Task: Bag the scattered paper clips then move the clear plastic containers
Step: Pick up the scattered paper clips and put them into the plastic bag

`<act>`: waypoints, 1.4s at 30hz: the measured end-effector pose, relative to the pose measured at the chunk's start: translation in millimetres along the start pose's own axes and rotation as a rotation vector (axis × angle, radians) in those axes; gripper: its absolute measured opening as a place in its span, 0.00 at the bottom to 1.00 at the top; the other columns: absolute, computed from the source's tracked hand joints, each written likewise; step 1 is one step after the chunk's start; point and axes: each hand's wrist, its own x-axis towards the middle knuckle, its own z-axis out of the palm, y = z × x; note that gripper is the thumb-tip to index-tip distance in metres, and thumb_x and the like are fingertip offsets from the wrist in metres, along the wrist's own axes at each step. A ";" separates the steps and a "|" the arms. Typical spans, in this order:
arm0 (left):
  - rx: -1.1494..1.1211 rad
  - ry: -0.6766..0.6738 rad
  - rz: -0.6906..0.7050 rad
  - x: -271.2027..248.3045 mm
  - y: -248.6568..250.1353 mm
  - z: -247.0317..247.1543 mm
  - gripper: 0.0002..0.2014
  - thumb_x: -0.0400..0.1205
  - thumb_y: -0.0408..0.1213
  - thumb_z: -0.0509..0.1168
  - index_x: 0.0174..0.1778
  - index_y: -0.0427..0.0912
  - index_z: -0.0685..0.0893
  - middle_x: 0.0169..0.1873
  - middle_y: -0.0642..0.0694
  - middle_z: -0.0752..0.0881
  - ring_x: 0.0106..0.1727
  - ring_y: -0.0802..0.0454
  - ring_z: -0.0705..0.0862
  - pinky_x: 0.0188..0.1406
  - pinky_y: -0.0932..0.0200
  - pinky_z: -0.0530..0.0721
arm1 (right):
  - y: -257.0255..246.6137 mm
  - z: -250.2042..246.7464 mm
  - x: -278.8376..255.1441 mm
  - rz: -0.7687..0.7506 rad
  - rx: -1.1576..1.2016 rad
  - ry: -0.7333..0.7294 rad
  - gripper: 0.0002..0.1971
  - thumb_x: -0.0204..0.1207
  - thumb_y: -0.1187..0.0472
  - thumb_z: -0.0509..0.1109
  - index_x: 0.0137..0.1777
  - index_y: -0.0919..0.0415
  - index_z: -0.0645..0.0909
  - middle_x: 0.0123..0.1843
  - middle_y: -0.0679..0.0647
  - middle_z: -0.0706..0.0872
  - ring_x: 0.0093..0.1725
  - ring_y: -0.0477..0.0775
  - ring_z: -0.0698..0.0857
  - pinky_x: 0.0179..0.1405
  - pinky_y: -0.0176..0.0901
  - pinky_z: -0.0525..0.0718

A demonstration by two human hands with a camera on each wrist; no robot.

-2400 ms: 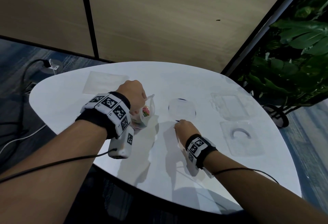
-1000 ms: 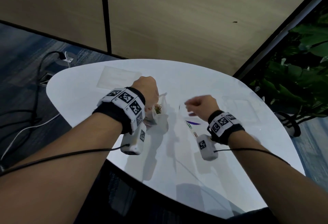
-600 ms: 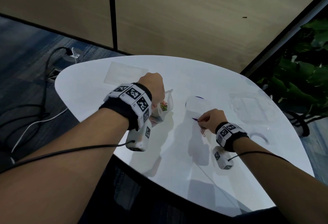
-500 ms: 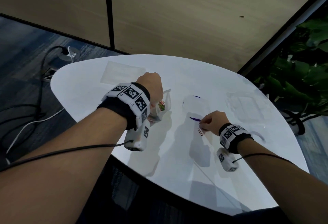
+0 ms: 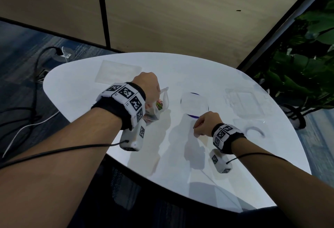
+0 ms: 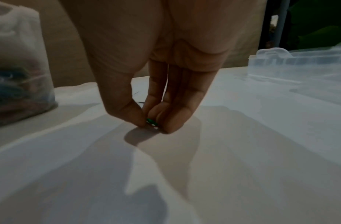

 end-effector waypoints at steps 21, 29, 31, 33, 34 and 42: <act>-0.031 -0.017 0.025 -3.1 3.2 0.7 0.12 0.85 0.29 0.62 0.57 0.41 0.89 0.30 0.42 0.89 0.39 0.41 0.94 0.48 0.46 0.94 | -110.7 -23.0 -36.5 -0.644 0.320 0.109 0.06 0.69 0.66 0.77 0.45 0.58 0.92 0.40 0.51 0.93 0.39 0.45 0.91 0.49 0.36 0.89; 0.029 -0.037 0.108 0.5 -6.1 -7.7 0.16 0.87 0.28 0.59 0.47 0.48 0.90 0.36 0.48 0.86 0.38 0.44 0.93 0.46 0.48 0.94 | -103.9 -41.7 -16.3 -0.586 0.281 0.150 0.23 0.68 0.68 0.75 0.62 0.48 0.85 0.61 0.43 0.87 0.49 0.44 0.89 0.50 0.38 0.88; 0.021 -0.056 0.123 1.7 -10.2 -11.0 0.15 0.88 0.29 0.59 0.48 0.47 0.90 0.37 0.49 0.84 0.38 0.45 0.91 0.47 0.50 0.93 | -100.1 -37.8 -14.0 -0.599 0.273 0.039 0.15 0.71 0.64 0.78 0.57 0.51 0.89 0.57 0.45 0.90 0.49 0.43 0.89 0.54 0.40 0.88; -0.008 -0.049 0.130 2.9 -15.8 -15.5 0.14 0.88 0.30 0.59 0.50 0.46 0.91 0.38 0.47 0.85 0.36 0.49 0.88 0.44 0.55 0.91 | -100.6 -33.4 -15.1 -0.556 0.439 -0.053 0.07 0.72 0.63 0.78 0.50 0.59 0.91 0.46 0.57 0.93 0.43 0.48 0.90 0.52 0.47 0.90; -0.013 -0.029 0.140 3.6 -18.0 -17.5 0.15 0.87 0.29 0.59 0.50 0.46 0.91 0.38 0.46 0.86 0.36 0.49 0.87 0.43 0.57 0.89 | -101.8 -31.3 -16.9 -0.530 0.529 -0.092 0.06 0.73 0.64 0.78 0.49 0.62 0.91 0.43 0.61 0.93 0.41 0.51 0.90 0.49 0.48 0.91; -0.056 0.004 0.328 0.5 -13.7 -9.8 0.07 0.82 0.45 0.69 0.49 0.55 0.93 0.45 0.56 0.92 0.52 0.57 0.87 0.57 0.57 0.84 | -107.2 -28.6 -27.0 -0.387 0.714 -0.145 0.12 0.76 0.60 0.75 0.38 0.71 0.88 0.33 0.61 0.90 0.29 0.51 0.85 0.35 0.42 0.86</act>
